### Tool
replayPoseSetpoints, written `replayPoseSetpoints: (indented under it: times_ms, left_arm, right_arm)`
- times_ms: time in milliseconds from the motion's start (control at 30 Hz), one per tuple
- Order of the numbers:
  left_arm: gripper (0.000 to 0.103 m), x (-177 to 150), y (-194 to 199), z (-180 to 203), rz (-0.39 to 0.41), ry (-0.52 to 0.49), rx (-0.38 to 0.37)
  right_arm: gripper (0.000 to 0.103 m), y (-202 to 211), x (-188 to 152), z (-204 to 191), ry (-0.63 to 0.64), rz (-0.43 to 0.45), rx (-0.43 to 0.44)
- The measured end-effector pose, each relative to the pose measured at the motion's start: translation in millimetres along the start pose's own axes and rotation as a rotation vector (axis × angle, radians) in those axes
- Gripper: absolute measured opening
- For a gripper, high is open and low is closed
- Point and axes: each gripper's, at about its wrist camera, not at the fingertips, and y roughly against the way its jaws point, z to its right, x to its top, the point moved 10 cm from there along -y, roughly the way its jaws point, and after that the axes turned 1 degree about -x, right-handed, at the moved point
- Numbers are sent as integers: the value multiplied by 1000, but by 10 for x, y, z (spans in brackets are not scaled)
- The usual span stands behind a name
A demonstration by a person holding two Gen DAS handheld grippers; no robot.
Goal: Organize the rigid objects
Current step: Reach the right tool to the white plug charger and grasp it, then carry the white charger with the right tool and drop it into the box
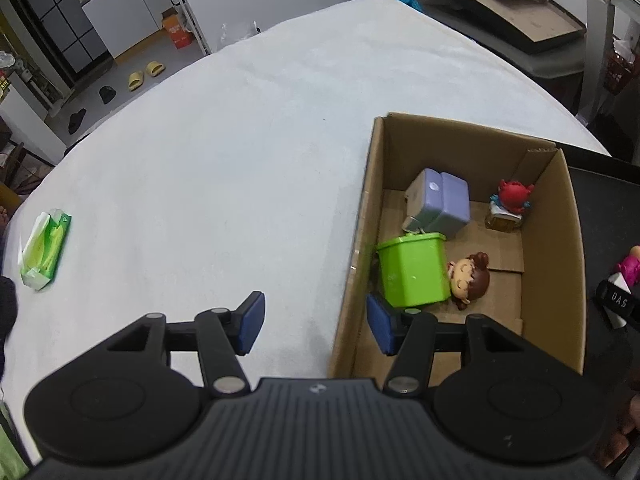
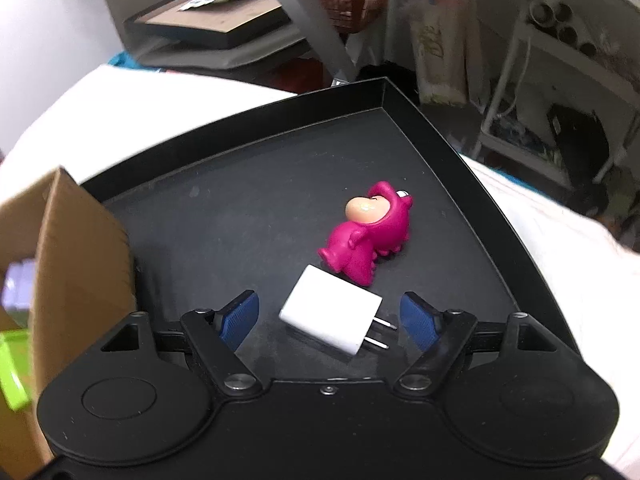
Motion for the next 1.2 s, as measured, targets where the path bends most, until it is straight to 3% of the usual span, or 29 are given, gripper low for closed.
replayPoseSetpoints:
  times_ms: [67,333,533,833,1200]
  left_arm:
    - [55,-15,13,66,0,-10,-3]
    - [55,-61,95,284,13,-42,-15]
    - [55,-45,174,324,26,-75,-11]
    - [55,-36,151,265,19,-47,-25]
    - [55,-39,111,185,20,-32,-81]
  right_arm:
    - [57,-52,-26,32,17,-5,0]
    - [56,32,-63,152,13,-4,40]
    - [56,172,-6,182,11,31,70]
    - [56,448,136,173,20,108,114]
    - [56,871,336,-201,56,190,278]
